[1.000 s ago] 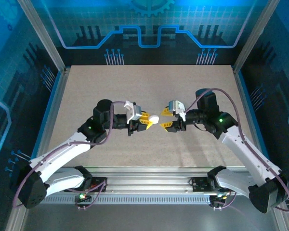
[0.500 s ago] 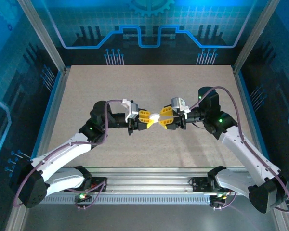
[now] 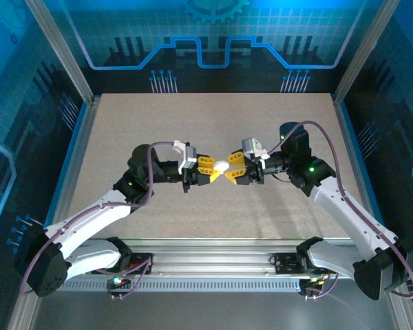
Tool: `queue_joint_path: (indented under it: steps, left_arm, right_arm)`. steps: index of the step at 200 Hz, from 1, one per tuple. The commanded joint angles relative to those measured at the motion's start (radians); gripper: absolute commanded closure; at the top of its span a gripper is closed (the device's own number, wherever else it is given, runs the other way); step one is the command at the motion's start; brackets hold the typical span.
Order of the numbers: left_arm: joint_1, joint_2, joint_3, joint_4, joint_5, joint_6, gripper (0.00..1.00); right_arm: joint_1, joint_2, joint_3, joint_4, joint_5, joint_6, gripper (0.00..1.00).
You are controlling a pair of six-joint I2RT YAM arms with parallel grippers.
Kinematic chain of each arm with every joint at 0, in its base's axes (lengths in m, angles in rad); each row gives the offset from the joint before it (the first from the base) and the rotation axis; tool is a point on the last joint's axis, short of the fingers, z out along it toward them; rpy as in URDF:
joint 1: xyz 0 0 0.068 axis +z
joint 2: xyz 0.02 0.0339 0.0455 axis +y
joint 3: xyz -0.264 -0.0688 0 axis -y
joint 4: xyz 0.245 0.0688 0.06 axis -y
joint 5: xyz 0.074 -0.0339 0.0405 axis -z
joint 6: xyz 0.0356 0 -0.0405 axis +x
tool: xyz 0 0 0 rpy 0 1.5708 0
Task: Insert wireless bluetooth earbuds into charging case
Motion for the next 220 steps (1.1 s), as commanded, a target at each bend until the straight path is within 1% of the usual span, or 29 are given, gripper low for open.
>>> queue_joint_path:
  steps: [1,23,37,54,63,80,93,102,108,116,128,138,150,161,184,202,220]
  left_arm:
    - [-0.003,0.007,-0.009,0.033,0.028,-0.004,0.90]
    - [-0.003,0.009,-0.012,0.031,0.026,-0.002,0.90]
    - [-0.004,0.009,-0.012,0.031,0.026,-0.002,0.90]
    - [-0.004,0.012,-0.011,0.030,0.024,-0.002,0.90]
    - [-0.005,0.013,-0.010,0.029,0.025,-0.002,0.89]
    - [-0.004,0.016,-0.004,0.003,0.022,0.011,0.83]
    - [-0.004,0.012,0.009,-0.052,0.017,0.039,0.73]
    - [-0.004,0.002,0.019,-0.109,0.009,0.072,0.65]
    - [-0.003,-0.007,0.028,-0.150,0.003,0.097,0.61]
    - [-0.004,-0.020,0.041,-0.216,-0.009,0.148,0.58]
    - [-0.008,-0.040,0.069,-0.368,-0.033,0.252,0.54]
    - [-0.012,-0.054,0.091,-0.481,-0.066,0.327,0.51]
    - [-0.014,-0.069,0.102,-0.560,-0.089,0.385,0.47]
    - [-0.015,-0.080,0.102,-0.598,-0.097,0.416,0.44]
    - [-0.018,-0.083,0.110,-0.654,-0.111,0.451,0.42]
    - [-0.021,-0.080,0.110,-0.659,-0.115,0.456,0.40]
    - [-0.027,-0.073,0.108,-0.655,-0.111,0.459,0.40]
  right_arm:
    - [0.012,-0.001,0.031,0.016,-0.028,0.011,0.63]
    - [0.013,-0.002,0.039,0.012,-0.026,0.009,0.64]
    - [0.015,-0.001,0.044,0.004,-0.023,0.008,0.69]
    - [0.017,0.001,0.050,-0.004,-0.019,0.004,0.78]
    - [0.018,0.001,0.054,-0.013,-0.016,-0.002,0.80]
    - [0.020,0.000,0.071,-0.068,-0.002,-0.038,0.84]
    - [0.021,-0.003,0.094,-0.146,0.019,-0.090,0.85]
    - [0.021,-0.006,0.114,-0.222,0.048,-0.136,0.85]
    - [0.020,-0.006,0.131,-0.279,0.071,-0.171,0.85]
    - [0.021,-0.006,0.155,-0.353,0.111,-0.214,0.86]
    - [0.029,-0.001,0.192,-0.459,0.187,-0.272,0.87]
    - [0.044,0.010,0.222,-0.542,0.270,-0.319,0.87]
    - [0.061,0.023,0.251,-0.612,0.339,-0.361,0.87]
    - [0.075,0.032,0.266,-0.649,0.382,-0.383,0.87]
    - [0.104,0.041,0.280,-0.669,0.427,-0.410,0.87]
    - [0.142,0.045,0.282,-0.670,0.473,-0.427,0.87]
    - [0.178,0.059,0.285,-0.672,0.502,-0.439,0.87]
